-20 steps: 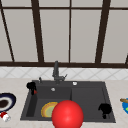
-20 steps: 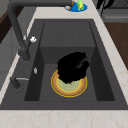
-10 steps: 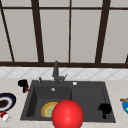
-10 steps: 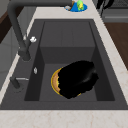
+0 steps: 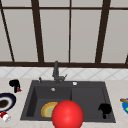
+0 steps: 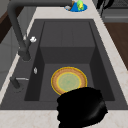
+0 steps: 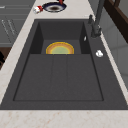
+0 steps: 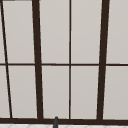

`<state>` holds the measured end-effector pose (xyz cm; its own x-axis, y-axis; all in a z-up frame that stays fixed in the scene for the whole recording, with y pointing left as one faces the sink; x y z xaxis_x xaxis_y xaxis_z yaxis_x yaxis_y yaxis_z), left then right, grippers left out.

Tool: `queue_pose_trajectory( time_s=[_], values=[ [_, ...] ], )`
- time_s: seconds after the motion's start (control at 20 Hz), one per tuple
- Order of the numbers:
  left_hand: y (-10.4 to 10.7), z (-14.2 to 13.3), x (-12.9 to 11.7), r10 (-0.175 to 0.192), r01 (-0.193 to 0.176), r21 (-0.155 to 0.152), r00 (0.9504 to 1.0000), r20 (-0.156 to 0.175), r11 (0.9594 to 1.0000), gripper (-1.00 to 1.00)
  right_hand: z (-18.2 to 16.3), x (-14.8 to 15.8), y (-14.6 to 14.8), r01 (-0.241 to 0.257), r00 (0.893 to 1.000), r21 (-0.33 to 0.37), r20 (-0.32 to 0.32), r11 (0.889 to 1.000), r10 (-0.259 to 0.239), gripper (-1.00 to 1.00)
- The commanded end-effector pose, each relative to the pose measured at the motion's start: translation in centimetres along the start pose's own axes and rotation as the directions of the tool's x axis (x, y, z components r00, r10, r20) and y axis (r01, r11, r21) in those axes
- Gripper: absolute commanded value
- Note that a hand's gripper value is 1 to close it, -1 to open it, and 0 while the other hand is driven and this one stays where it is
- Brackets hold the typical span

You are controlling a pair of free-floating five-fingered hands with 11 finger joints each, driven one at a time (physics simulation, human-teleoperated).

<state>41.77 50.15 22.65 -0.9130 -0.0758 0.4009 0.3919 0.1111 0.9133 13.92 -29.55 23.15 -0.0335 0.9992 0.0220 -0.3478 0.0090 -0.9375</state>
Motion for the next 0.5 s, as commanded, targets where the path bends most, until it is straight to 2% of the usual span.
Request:
queue_pose_trajectory(
  time_s=[0.0, 0.1, 0.2, 0.35, 0.45],
  values=[
    [-0.4, 3.2, -0.2, 0.048, -0.048, 0.006, 0.9989, -0.001, 0.9988, 1.00, 0.0, 0.0, 0.0, 0.000, 1.000, 0.000, 0.000, 1.000, 0.000, 0.00],
    [-1.0, 4.9, 0.3, 0.042, -0.042, 0.003, 0.9991, -0.002, 0.9991, 1.00, 0.0, 0.0, 0.0, 0.000, 1.000, 0.000, 0.000, 1.000, 0.000, 0.00],
    [-1.8, 6.6, 0.4, 0.035, -0.035, 0.013, 0.9994, 0.004, 0.9993, 1.00, 0.0, 0.0, 0.0, 0.000, 1.000, 0.000, 0.000, 1.000, 0.000, 0.00],
    [-4.3, 9.2, -0.6, 0.004, -0.004, 0.008, 1.0000, 0.004, 1.0000, 1.00, 0.0, 0.0, 0.0, 0.000, 1.000, 0.000, 0.000, 1.000, 0.000, 0.00],
    [-5.7, 10.9, -1.0, -0.003, 0.003, 0.001, 1.0000, 0.002, 1.0000, 1.00, 0.0, 0.0, 0.0, 0.000, 1.000, 0.000, 0.000, 1.000, 0.000, 0.00]
  ],
)
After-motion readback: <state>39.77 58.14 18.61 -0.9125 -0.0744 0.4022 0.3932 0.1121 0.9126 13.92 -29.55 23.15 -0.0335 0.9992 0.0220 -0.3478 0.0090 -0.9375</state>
